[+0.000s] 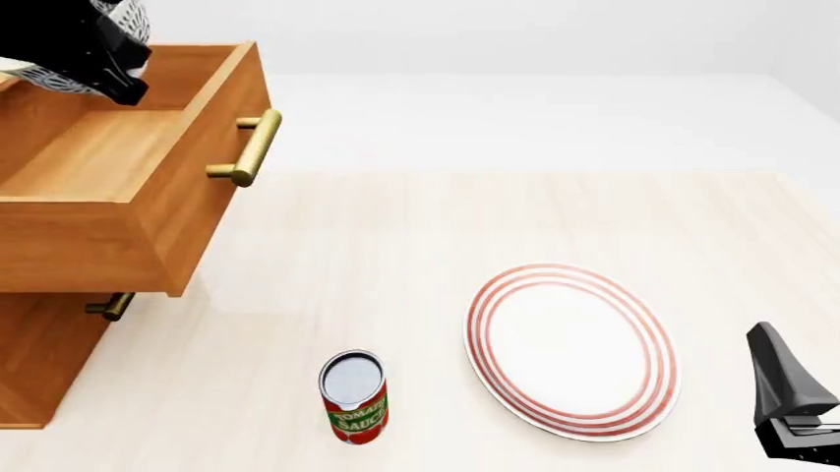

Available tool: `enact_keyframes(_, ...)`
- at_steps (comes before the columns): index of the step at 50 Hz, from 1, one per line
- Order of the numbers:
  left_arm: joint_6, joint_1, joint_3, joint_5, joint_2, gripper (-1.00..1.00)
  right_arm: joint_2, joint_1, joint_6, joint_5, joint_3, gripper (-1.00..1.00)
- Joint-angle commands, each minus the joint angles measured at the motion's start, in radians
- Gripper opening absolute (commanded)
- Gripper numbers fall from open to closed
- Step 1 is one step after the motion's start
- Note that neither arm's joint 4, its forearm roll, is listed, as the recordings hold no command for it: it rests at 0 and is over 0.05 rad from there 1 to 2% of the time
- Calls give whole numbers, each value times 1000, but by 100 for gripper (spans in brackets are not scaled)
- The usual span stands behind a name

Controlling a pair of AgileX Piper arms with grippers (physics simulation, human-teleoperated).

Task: Put the bowl in the top drawer of the cabinet.

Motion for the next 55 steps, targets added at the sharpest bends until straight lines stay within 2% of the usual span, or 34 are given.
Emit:
enact_keyframes(1,-2,27,85,-53,-11,-100,0,0,0,0,0,100)
enact_keyframes(20,30,82,171,-106,-30,-100,0,0,0,0,0,100)
enact_keyframes(43,24,91,235,-182,3,-100,0,0,0,0,0,100)
enact_keyframes(45,27,95,239,-187,5,-100,0,0,0,0,0,100)
enact_keyframes(49,89,125,297,-226,4,-100,0,0,0,0,0,100)
enact_keyframes(54,70,126,278,-222,12,-100,0,0,0,0,0,100)
enact_keyframes(55,61,126,268,-215,17,100,0,0,0,0,0,100)
